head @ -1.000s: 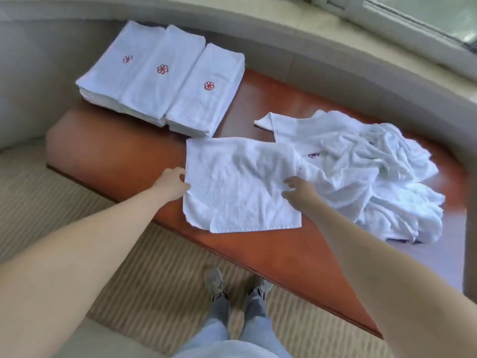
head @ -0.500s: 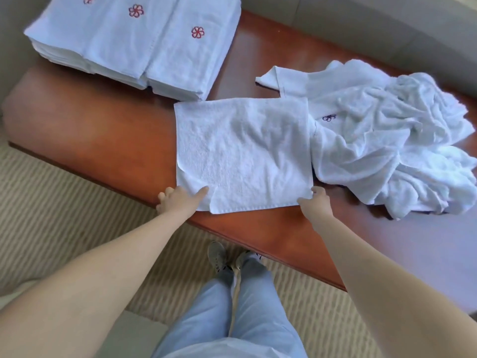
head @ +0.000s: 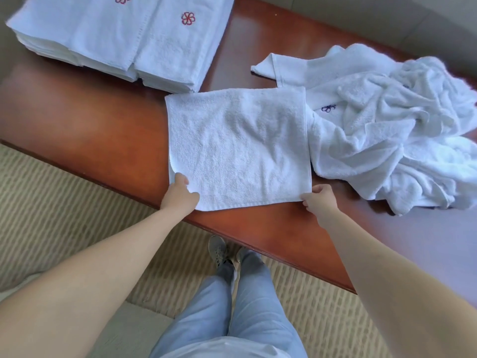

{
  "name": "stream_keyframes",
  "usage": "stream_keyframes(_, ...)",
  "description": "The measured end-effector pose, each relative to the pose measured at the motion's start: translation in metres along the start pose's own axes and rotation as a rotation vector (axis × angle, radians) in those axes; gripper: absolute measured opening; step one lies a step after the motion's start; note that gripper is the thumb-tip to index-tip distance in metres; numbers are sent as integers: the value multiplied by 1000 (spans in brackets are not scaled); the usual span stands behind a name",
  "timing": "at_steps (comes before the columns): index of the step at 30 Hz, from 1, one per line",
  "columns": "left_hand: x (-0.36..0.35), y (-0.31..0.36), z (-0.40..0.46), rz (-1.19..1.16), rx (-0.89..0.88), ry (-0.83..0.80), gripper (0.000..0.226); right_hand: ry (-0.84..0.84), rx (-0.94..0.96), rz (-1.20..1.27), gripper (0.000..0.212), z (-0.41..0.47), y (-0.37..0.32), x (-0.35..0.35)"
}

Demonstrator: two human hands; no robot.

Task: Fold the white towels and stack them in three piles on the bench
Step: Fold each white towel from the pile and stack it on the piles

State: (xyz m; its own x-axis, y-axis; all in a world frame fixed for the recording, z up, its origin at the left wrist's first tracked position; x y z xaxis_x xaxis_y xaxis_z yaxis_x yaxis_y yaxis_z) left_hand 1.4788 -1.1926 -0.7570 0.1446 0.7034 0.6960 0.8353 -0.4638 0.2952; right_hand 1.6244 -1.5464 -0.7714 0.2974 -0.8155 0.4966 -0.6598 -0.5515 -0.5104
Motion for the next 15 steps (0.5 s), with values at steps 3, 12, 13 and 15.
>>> stream_keyframes(3, 8, -10, -2, -260, 149, -10, 41, -32, 22, -62, 14, -5, -9, 7)
stream_keyframes(12, 123, 40, -14, -1068, 11, -44, 46, -352, 194, 804, 13, -26, -157, 57)
stream_keyframes(13, 123, 41, -13, -1124, 13, -15, 40, -363, 211, 850, 12, -25, -160, 58)
stream_keyframes(15, 108, 26, -8, -1018, 105, 34, 22, -316, 193, 703, 7, -22, -145, 49)
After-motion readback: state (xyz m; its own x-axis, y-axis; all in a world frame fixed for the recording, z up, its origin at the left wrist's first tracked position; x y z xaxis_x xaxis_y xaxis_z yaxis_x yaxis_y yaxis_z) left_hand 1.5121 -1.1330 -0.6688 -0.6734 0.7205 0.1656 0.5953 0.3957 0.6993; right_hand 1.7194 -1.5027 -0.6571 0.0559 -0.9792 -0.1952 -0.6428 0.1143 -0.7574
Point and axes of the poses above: each hand's wrist, its own z-axis towards the middle knuckle, its own x-axis out of the back of the hand, y = z × x, the point moved 1 cm from there along z, towards the middle knuckle, and after that the axes turned 3 degrees about x, right-handed, at the moved point
